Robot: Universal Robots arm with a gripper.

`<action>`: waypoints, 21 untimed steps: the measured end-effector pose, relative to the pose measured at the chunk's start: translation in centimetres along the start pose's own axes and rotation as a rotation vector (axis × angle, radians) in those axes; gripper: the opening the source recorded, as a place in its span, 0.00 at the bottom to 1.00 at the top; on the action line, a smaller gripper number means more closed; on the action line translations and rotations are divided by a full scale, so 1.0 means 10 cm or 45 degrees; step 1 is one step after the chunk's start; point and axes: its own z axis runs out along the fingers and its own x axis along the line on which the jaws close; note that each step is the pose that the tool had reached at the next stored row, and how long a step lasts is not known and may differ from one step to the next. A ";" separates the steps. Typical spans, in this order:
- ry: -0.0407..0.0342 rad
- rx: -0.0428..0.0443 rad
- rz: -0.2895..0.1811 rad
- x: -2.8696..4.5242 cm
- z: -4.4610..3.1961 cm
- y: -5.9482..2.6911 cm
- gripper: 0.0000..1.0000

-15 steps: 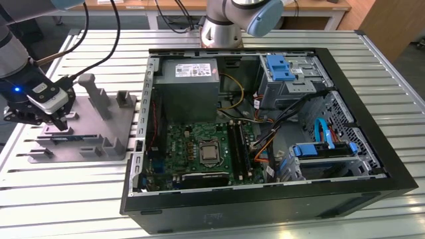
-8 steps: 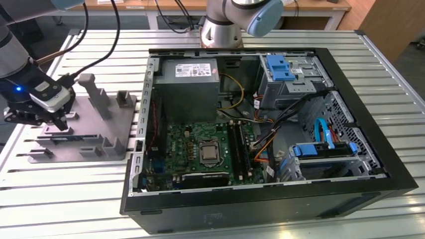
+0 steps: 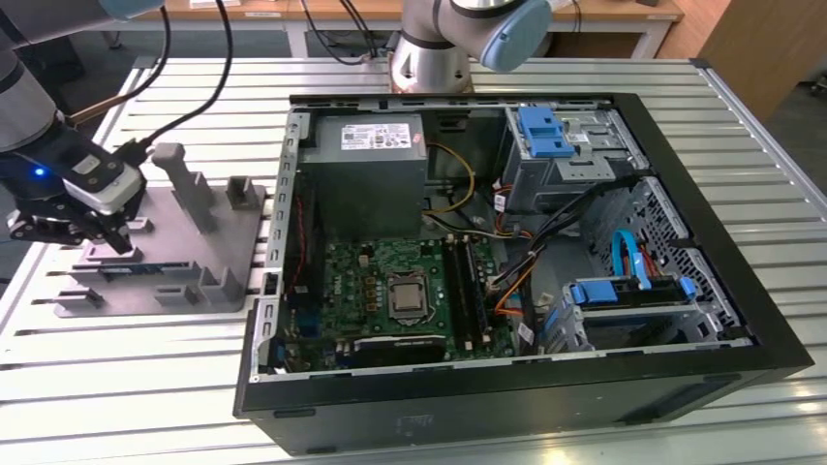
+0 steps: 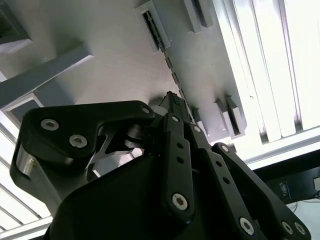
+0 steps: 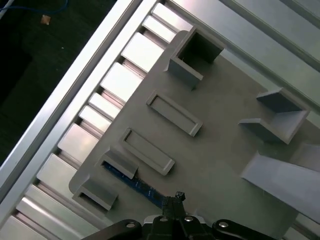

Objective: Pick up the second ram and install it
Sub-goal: 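Pick up the second ram and move it above second insertion slot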

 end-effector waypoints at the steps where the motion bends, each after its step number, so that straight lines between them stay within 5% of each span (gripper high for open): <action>1: -0.0001 0.000 -0.010 0.000 0.000 0.000 0.10; 21: -0.0007 -0.005 -0.200 0.000 0.000 0.000 0.10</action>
